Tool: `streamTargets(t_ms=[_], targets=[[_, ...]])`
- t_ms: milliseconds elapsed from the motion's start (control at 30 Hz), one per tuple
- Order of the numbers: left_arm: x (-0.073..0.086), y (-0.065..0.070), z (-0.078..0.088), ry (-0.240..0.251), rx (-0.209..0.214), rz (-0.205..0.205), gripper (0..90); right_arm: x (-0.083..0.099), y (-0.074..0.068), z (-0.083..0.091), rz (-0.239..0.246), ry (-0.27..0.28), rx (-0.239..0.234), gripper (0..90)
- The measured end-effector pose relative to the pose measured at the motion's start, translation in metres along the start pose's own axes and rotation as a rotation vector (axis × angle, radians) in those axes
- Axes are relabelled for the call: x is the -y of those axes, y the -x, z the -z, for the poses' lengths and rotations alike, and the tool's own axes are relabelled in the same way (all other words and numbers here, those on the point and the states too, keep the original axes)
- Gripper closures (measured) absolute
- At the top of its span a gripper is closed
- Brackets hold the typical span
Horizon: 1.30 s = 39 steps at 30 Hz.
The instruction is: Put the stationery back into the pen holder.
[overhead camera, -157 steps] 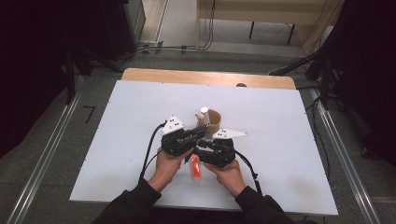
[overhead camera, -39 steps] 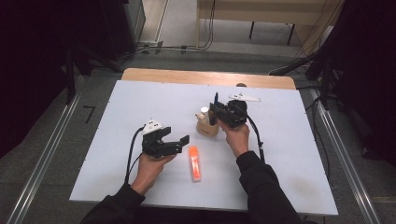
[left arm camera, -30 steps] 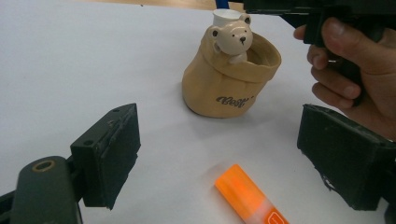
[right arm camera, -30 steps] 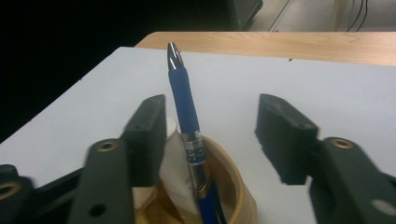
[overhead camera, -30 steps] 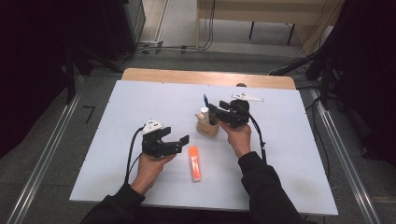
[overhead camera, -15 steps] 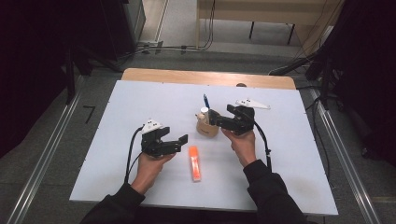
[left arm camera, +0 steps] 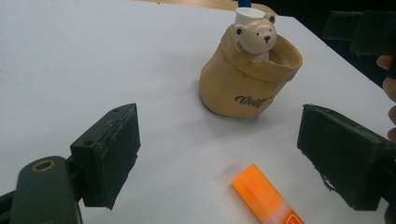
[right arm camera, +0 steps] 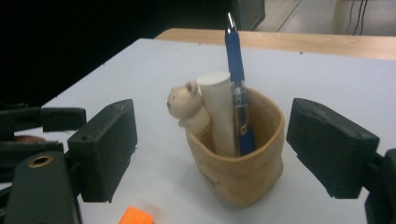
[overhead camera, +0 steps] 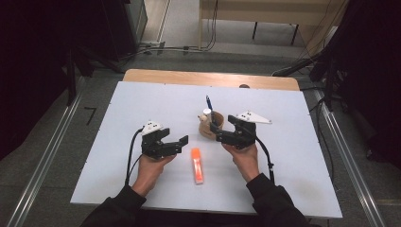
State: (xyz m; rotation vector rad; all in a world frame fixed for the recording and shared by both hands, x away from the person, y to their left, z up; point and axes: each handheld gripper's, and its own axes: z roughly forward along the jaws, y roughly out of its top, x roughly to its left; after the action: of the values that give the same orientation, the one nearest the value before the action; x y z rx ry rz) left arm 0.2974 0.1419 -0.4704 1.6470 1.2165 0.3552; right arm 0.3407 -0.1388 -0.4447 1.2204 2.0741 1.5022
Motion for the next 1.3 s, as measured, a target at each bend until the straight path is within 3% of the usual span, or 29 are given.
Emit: streamTargets(t_ms=[200,633,1300], targets=[[0.001,-0.002,0.0,0.0,-0.005,0.007,13.8,0.011,-0.001,0.001,-0.005,-0.021,-0.017,14.3],[0.002,-0.006,0.003,0.008,-0.024,0.017,13.9,0.023,-0.004,0.004,0.014,-0.044,-0.001,14.4],[0.004,-0.01,0.002,0.008,-0.041,0.024,14.0,0.043,-0.022,0.001,0.051,-0.096,-0.027,14.4]])
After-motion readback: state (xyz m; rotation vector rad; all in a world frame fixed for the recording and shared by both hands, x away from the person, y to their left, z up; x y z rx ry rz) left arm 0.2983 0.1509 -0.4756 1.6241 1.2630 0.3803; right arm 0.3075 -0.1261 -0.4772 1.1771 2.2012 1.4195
